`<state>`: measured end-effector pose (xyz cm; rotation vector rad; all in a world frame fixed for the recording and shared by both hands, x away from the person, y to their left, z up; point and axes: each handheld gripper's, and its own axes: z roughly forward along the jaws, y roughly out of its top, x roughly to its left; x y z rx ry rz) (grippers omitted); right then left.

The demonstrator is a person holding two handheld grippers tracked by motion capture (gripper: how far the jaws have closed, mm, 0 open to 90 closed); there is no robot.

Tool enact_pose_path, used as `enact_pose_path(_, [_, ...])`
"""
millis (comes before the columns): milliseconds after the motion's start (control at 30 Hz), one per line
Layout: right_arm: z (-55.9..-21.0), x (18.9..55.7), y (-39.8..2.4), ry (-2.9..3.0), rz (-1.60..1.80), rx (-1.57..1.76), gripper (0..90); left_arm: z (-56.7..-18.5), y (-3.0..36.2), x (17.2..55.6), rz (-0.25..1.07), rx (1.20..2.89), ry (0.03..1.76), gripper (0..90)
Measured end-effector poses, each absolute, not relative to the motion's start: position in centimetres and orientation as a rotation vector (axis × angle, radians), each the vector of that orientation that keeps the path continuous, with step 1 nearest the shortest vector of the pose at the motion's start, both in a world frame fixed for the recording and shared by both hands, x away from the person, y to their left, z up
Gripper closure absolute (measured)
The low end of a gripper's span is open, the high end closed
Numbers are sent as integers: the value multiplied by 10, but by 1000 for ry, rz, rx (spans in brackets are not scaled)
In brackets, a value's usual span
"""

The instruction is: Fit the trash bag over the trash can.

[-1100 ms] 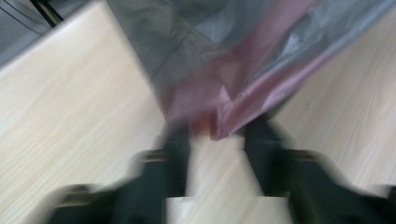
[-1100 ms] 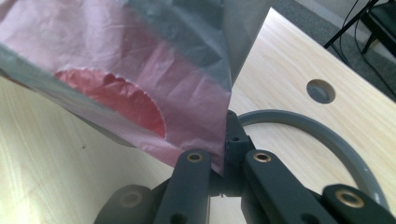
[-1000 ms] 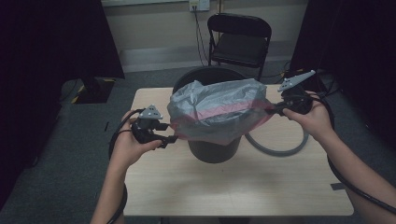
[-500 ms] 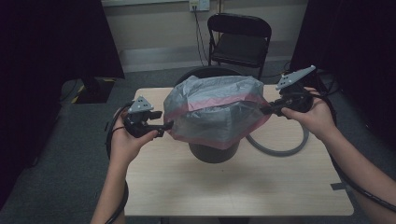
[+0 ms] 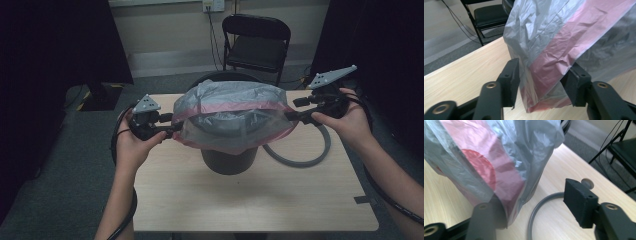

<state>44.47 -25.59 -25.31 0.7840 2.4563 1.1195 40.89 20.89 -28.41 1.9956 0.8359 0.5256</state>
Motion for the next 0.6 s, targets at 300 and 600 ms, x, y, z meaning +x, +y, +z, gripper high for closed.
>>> enact_pose_path(300, [-243,448,-263,2424,1219,800,602,-277,199,424,471,2050,884,769])
enact_pose_path(600, [-246,471,-247,2402,1195,854,897,-265,204,447,461,2004,993,900])
